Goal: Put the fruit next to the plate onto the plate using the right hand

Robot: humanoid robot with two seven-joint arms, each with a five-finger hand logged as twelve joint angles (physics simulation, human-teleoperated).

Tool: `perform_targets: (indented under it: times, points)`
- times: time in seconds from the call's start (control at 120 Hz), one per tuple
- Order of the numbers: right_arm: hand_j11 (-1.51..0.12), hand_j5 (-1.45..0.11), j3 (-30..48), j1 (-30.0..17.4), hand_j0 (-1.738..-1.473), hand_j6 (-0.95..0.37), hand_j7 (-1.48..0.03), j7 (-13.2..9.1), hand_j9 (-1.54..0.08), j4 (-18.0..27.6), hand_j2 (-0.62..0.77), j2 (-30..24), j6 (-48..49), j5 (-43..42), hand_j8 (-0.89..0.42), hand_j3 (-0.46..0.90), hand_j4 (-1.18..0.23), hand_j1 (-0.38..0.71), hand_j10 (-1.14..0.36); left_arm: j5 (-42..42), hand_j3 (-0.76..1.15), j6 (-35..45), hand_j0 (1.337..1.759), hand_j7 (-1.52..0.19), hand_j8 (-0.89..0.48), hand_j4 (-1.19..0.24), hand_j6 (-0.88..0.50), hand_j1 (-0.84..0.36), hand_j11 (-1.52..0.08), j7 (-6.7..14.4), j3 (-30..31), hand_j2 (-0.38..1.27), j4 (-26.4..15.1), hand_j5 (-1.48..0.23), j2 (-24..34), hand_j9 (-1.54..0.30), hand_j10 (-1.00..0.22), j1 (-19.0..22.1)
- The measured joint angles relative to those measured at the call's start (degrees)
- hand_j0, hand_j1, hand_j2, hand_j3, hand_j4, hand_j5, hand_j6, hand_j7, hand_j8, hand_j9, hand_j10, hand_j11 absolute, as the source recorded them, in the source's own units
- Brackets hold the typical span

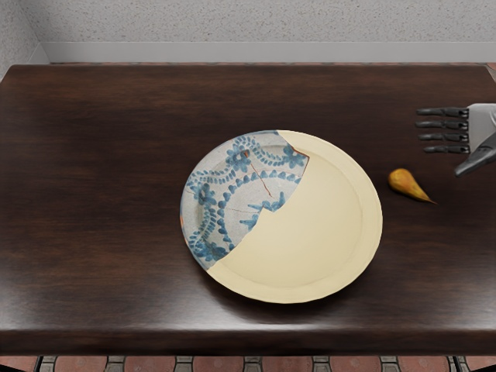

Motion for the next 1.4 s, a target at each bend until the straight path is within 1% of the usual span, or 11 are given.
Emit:
perform_targets:
  times: [0.117,0.233,0.325,0.392,0.467,0.625,0.683,0.758,0.883,1.15,1.4]
  points:
    - [-0.03,-0.03,0.0,0.0,-1.658,-0.02,-0.03,0.0,-0.03,-0.1,0.00,0.2,0.0,0.0,-0.02,0.00,-0.02,-0.32,-0.02,0.0,0.00,0.0,1.658,-0.01,0.00,0.00,0.00,0.34,-0.01,0.0,0.0,0.00,0.0,-0.01,0.0,-0.01,0.00,0.0]
    - [-0.03,-0.03,0.0,0.3,-1.658,-0.02,-0.03,0.0,-0.03,0.0,0.00,2.6,0.0,-0.4,-0.02,0.00,-0.02,-0.32,-0.02,0.0,0.00,0.0,1.658,-0.01,0.00,0.00,0.00,0.34,-0.01,0.0,0.0,0.00,0.0,-0.01,0.0,-0.01,0.00,0.0]
    - [-0.03,-0.03,-0.1,1.6,-1.658,-0.02,-0.03,-0.3,-0.03,0.9,0.00,4.4,0.0,-3.7,-0.02,0.00,-0.02,-0.32,-0.02,0.0,0.00,0.0,1.658,-0.01,0.00,0.00,0.00,0.34,-0.01,0.0,0.0,0.00,0.0,-0.01,0.0,-0.01,0.00,0.0]
    - [-0.03,-0.03,-0.4,3.2,-1.658,-0.02,-0.03,-0.7,-0.03,2.2,0.00,5.0,0.0,-8.7,-0.02,0.00,-0.02,-0.32,-0.02,0.0,0.00,0.0,1.658,-0.01,0.00,0.00,0.00,0.34,-0.01,0.0,0.0,0.00,0.0,-0.01,0.0,-0.01,0.00,0.0]
    - [-0.03,-0.03,-0.5,4.5,-1.658,-0.02,-0.03,-1.6,-0.03,5.7,0.00,5.1,-3.0,-15.9,-0.02,0.00,-0.02,-0.32,-0.02,0.0,0.00,0.0,1.658,-0.01,0.00,0.00,0.00,0.34,-0.01,0.0,0.0,0.00,0.0,-0.01,0.0,-0.01,0.00,0.0]
    - [-0.03,-0.03,-0.7,5.6,-1.658,-0.03,-0.03,-2.3,-0.03,15.0,0.00,5.8,-17.3,-31.3,-0.03,0.00,-0.02,-0.32,-0.02,0.0,0.00,0.0,1.658,-0.01,0.00,0.00,0.00,0.34,-0.01,0.0,0.0,0.00,0.0,-0.01,0.0,-0.01,0.00,0.0]
    - [-0.03,-0.03,-0.7,5.7,-1.658,-0.03,-0.03,-2.3,-0.03,17.1,0.00,6.7,-21.3,-36.3,-0.03,0.00,-0.03,-0.32,-0.03,0.0,0.00,0.0,1.658,-0.01,0.00,0.00,0.00,0.34,-0.01,0.0,0.0,0.00,0.0,-0.01,0.0,-0.01,0.00,0.0]
    - [-0.03,-0.03,-2.3,5.7,-1.658,-0.03,-0.03,-2.4,-0.03,18.4,0.00,8.7,-25.8,-42.0,-0.03,0.00,-0.03,-0.32,-0.03,0.0,0.00,0.0,1.658,-0.01,0.00,0.00,0.00,0.34,-0.01,0.0,0.0,0.00,0.0,-0.01,0.0,-0.01,0.00,0.0]
    - [-0.03,-0.03,-6.4,5.9,-1.658,-0.03,-0.03,-2.4,-0.03,18.1,0.00,13.0,-30.1,-49.8,-0.03,0.00,-0.03,-0.32,-0.03,0.0,0.00,0.0,1.658,-0.01,0.00,0.00,0.00,0.34,0.00,0.0,0.0,0.00,0.0,-0.01,0.0,-0.01,0.00,0.0]
    - [-0.03,-0.03,-13.0,6.1,-1.658,-0.03,-0.03,-2.4,-0.03,16.7,0.00,16.2,-40.2,-59.4,-0.03,0.00,-0.03,-0.32,-0.03,0.0,0.00,0.0,1.658,-0.01,0.00,0.00,0.00,0.34,-0.01,0.0,0.0,0.00,0.0,-0.01,0.0,-0.01,0.00,0.0]
    - [-0.03,-0.03,-27.0,13.1,-1.658,-0.03,-0.03,-2.4,-0.03,14.8,0.00,16.8,-40.7,-60.7,-0.03,0.00,-0.03,-0.32,-0.03,0.0,0.00,0.0,1.658,-0.01,0.00,0.00,0.00,0.34,-0.01,0.0,0.0,0.00,0.0,-0.01,0.0,-0.01,0.00,0.0]
